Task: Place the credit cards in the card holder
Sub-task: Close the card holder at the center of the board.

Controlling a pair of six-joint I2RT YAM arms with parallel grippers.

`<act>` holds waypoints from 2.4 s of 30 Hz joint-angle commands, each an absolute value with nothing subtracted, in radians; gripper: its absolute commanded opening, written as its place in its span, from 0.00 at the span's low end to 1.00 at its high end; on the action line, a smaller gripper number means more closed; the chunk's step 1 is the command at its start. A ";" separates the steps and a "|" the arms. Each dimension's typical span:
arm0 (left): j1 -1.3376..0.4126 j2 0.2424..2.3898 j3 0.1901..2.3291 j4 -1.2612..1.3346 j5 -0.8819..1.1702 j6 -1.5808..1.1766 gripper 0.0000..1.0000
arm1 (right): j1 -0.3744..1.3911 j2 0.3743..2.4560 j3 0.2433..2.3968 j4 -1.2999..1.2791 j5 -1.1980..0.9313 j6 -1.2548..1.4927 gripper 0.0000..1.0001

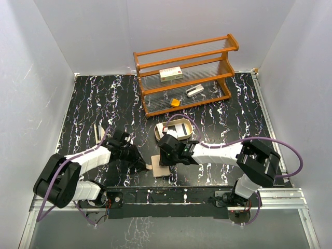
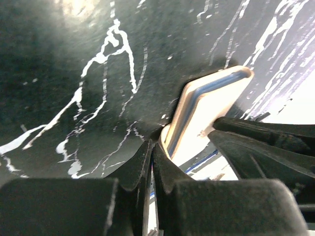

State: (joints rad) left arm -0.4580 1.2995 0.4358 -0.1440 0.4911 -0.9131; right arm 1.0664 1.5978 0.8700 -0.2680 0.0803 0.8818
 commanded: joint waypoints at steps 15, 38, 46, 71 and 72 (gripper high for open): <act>-0.459 1.325 0.368 0.151 0.619 -1.026 0.02 | 1.087 1.651 0.833 -0.188 0.049 0.904 0.15; -0.541 1.112 0.324 -0.056 0.526 -1.071 0.05 | 1.087 1.628 0.833 -0.184 0.051 0.913 0.15; -0.546 1.134 0.353 -0.149 0.426 -1.012 0.04 | 1.087 1.627 0.832 -0.181 0.050 0.913 0.16; -0.564 1.248 0.339 0.115 0.562 -1.033 0.06 | 1.088 1.667 0.830 -0.156 0.025 0.913 0.15; -0.564 1.247 0.340 0.110 0.559 -1.032 0.06 | 1.088 1.668 0.830 -0.156 0.025 0.913 0.15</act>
State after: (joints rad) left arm -0.5495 1.2442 0.3271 0.0669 0.5053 -1.0294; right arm 1.0668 1.6054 0.8543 -0.2138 0.0635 0.8955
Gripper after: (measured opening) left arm 0.061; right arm 0.153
